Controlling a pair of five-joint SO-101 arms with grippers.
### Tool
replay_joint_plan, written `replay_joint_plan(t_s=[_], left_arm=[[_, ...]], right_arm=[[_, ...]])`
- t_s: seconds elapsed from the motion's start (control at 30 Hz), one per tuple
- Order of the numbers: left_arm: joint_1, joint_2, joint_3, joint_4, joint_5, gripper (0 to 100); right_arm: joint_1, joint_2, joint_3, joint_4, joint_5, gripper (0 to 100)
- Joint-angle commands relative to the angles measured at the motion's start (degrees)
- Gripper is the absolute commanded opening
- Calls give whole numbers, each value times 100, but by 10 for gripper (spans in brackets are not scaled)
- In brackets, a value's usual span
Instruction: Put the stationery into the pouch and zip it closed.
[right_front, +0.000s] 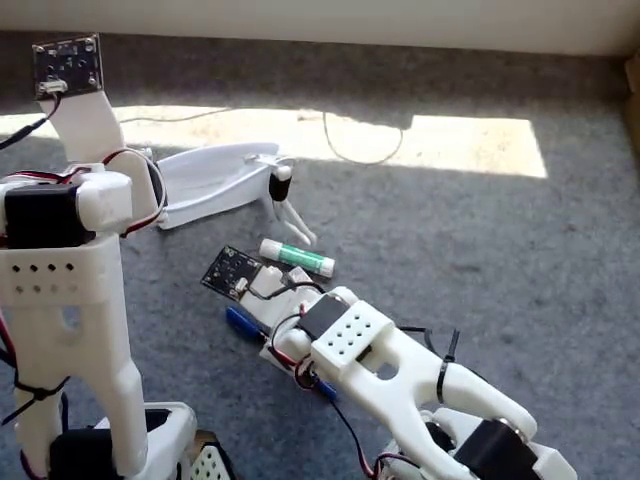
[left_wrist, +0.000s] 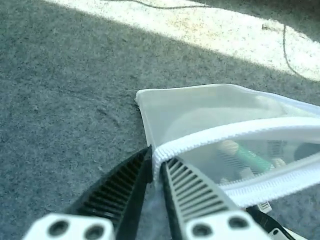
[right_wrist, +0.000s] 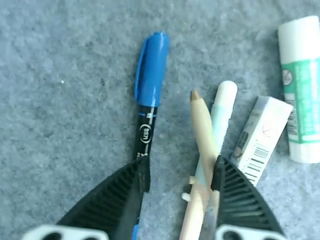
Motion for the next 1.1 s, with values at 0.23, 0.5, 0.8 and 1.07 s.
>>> replay_joint_plan(t_s=[0.23, 0.5, 0.8, 1.07], left_arm=[[-66, -154, -4, -97, 53, 7], [-66, -154, -4, -79, 53, 7], [-66, -154, -4, -70, 53, 7], [-66, -154, -4, -70, 53, 7]], right_arm=[[286, 382, -295, -409, 53, 184], [418, 752, -295, -418, 325, 177], [558, 778, -295, -418, 334, 59], [558, 752, -295, -356, 334, 15]])
